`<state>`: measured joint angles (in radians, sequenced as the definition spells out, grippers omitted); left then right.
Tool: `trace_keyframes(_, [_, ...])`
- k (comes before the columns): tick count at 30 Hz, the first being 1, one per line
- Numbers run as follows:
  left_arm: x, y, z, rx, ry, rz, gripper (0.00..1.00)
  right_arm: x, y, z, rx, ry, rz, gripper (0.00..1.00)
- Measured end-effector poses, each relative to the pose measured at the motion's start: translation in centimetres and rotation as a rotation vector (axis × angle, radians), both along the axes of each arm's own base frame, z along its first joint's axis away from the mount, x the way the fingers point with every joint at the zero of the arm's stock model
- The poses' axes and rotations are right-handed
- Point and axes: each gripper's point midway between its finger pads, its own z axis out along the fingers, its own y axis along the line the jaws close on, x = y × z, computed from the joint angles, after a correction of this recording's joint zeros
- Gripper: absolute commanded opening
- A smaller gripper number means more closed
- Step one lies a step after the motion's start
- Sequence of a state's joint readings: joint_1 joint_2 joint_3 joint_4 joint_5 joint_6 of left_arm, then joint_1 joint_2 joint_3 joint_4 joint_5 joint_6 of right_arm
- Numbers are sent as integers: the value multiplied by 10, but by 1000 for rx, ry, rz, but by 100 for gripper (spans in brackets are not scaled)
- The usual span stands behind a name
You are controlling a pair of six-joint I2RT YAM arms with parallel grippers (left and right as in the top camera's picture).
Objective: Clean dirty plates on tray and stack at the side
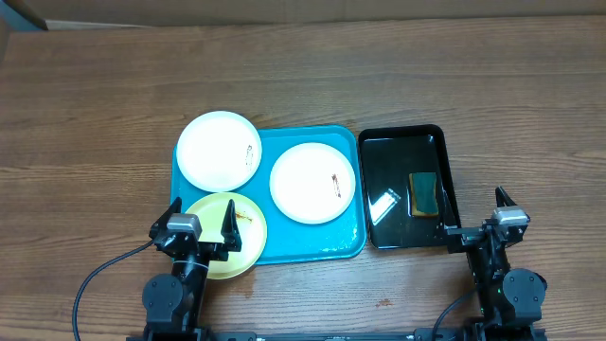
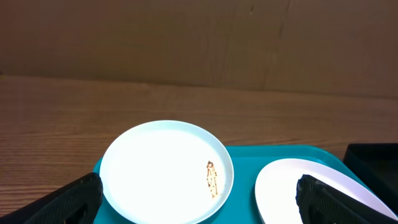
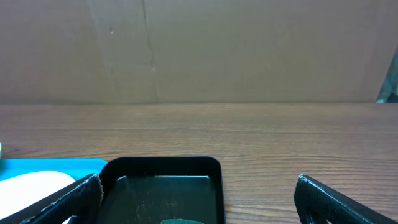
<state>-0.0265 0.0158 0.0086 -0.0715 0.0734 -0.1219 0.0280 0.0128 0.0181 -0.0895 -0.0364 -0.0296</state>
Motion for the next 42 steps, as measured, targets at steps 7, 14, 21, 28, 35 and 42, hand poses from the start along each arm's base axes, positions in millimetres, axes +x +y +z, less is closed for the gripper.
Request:
trace_keyframes(7, [0, 0, 0, 0, 0, 0, 100, 0, 0, 0, 0, 0, 0, 100])
trace_keyframes(14, [0, 0, 0, 0, 0, 0, 100, 0, 0, 0, 0, 0, 0, 100])
trace_keyframes(21, [0, 0, 0, 0, 0, 0, 100, 0, 0, 0, 95, 9, -2, 100])
trace_keyframes(28, [0, 0, 0, 0, 0, 0, 100, -8, 5, 14, 230, 76, 18, 100])
trace_keyframes(35, [0, 0, 1, 0, -3, 0, 100, -29, 14, 114, 243, 153, 61, 100])
trace_keyframes(42, [1, 4, 10, 27, -43, 25, 100, -16, 25, 131, 220, 560, 83, 100])
